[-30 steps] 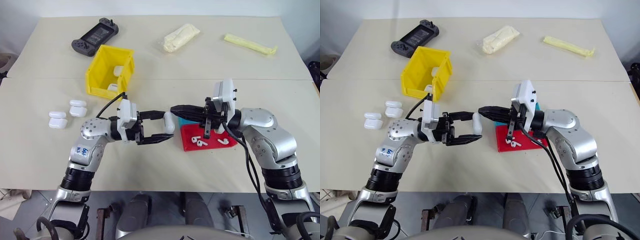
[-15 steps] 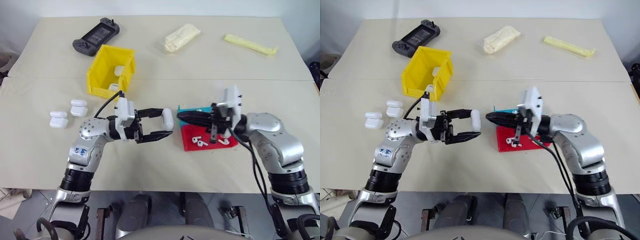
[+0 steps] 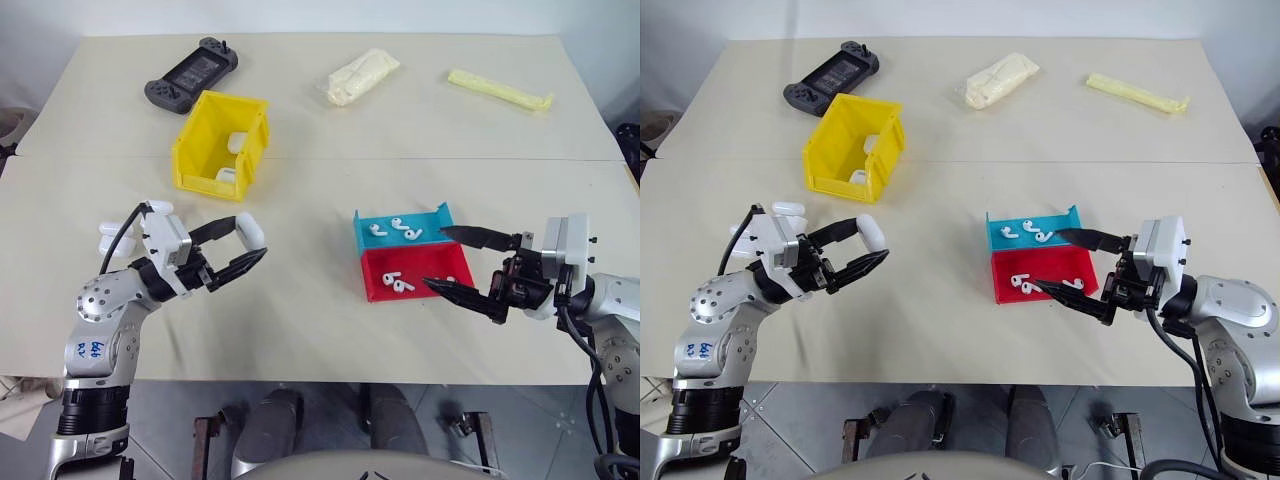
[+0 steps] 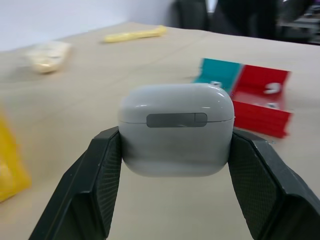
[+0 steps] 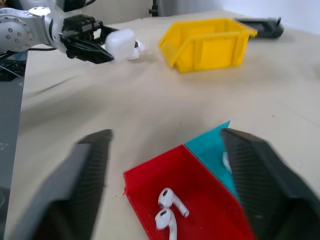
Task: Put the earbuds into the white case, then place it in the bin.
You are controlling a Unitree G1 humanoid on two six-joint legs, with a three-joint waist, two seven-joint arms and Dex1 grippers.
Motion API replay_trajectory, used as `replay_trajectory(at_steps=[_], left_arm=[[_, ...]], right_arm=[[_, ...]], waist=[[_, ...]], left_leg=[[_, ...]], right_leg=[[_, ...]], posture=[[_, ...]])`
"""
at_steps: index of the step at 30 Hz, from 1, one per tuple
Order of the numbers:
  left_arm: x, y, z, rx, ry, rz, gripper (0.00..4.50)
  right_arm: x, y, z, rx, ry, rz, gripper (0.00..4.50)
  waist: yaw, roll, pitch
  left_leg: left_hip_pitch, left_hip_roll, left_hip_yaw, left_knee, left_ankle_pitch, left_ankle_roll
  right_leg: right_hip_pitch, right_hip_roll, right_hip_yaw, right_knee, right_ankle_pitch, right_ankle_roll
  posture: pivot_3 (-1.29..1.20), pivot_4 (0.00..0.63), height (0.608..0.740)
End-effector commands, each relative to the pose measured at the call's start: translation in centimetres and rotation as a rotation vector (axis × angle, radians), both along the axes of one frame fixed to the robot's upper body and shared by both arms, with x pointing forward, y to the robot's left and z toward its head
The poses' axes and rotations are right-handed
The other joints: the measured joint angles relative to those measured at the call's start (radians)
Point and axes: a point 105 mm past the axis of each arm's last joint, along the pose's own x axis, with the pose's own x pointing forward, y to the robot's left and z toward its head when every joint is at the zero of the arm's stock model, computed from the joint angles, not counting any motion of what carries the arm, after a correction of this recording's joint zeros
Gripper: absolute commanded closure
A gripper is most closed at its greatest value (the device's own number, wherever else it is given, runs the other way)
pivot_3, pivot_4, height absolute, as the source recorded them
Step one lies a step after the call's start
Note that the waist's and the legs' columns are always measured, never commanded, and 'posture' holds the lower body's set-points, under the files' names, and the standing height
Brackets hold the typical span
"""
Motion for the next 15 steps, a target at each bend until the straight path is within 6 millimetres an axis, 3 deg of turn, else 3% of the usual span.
replay_trajectory(at_steps=[1, 8, 12, 15], left_arm=[[0.8, 1.8, 0.9, -0.007, -0.051, 0.16, 1.72], [2.8, 2.4, 3.0, -0.106, -0.077, 0.246, 1.72], [7.9, 4.1, 5.7, -0.085, -0.11, 0.444, 1.72], [10.7, 4.7, 6.5, -0.085, -0.11, 0.529, 1.72]], right_arm=[[-0.4, 0.2, 0.9, 0.028, -0.071, -0.028, 0.03], [-0.2, 0.4, 0.3, 0.005, -0.088, -0.064, 0.03], [0.2, 0.5, -0.1, 0.001, -0.075, -0.079, 0.03], [0.4, 0.6, -0.2, -0.005, -0.079, -0.082, 0.03]], waist=[[0.001, 0.0, 0.0], [0.005, 0.0, 0.0], [0.007, -0.001, 0.0], [0.001, -0.001, 0.0]], left_leg=[[0.0, 0.0, 0.0, 0.0, 0.0, 0.0], [0.0, -0.001, -0.001, 0.0, 0.0, 0.0], [0.0, -0.003, -0.001, 0.001, 0.0, 0.0], [0.0, -0.005, -0.001, 0.001, 0.0, 0.0]], right_leg=[[0.0, 0.0, 0.0, 0.0, 0.0, 0.0], [0.0, -0.001, 0.0, 0.001, 0.0, 0.0], [0.0, 0.0, -0.001, 0.001, 0.0, 0.0], [0.0, 0.0, -0.001, 0.004, 0.0, 0.0]], posture=[[0.0, 0.15, 0.74], [0.0, 0.15, 0.74], [0.0, 0.15, 0.74], [0.0, 0.15, 0.74]])
